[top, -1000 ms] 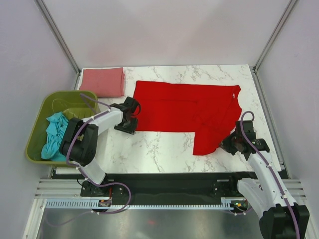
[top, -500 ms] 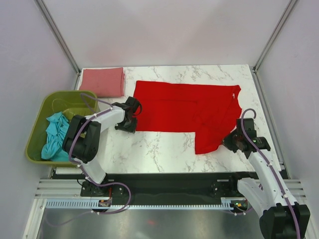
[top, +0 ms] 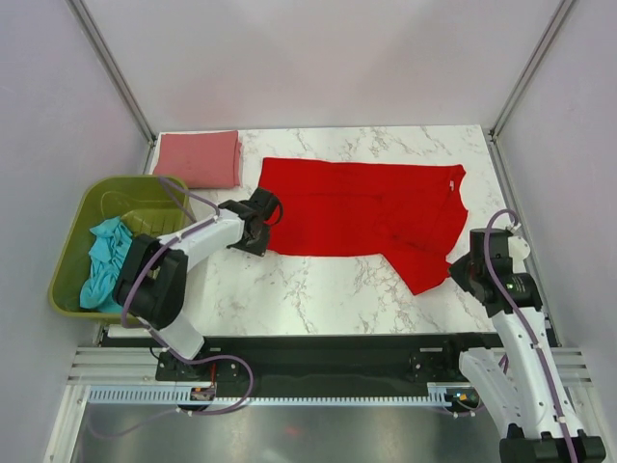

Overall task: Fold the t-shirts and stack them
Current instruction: Fold the tshirt

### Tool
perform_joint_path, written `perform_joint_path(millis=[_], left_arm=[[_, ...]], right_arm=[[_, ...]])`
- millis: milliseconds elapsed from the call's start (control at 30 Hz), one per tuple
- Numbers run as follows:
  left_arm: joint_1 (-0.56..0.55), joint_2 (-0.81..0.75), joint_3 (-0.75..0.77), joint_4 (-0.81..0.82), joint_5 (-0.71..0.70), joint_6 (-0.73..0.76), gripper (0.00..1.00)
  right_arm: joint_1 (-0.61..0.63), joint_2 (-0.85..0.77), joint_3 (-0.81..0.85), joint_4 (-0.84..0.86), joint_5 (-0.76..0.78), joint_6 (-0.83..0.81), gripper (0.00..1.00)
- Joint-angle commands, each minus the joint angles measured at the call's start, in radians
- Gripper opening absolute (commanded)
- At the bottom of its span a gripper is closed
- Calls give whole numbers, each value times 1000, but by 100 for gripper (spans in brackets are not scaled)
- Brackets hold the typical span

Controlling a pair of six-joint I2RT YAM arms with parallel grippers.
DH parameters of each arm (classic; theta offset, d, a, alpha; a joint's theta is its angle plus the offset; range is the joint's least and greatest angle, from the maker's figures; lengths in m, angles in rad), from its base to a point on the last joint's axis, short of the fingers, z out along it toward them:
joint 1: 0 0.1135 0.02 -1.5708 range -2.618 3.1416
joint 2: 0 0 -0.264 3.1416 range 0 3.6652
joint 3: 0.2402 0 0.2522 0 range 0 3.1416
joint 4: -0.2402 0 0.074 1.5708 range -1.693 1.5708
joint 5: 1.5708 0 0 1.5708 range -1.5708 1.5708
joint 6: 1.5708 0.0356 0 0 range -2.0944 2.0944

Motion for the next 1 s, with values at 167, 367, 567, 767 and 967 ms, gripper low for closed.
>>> perform_joint_path(millis=[167,367,567,767,967], left_arm=[[-32,-103,-57,-18,-80,40,2],[-30,-116,-57,-29,-123,58,2],[-33,-78,8,-32,-115,114,2],[-44,-51,83,-32,-169,147,2],[-38,64,262,-33,-210,242,2]], right_arm=[[3,-61,108,-168,126,-48,0],[5,-55,110,-203,134,-82,0],[3,-55,23,-112,85,-122,0],[2,121,88,-39,123,-178,0],[2,353,258,10,195,-273,0]])
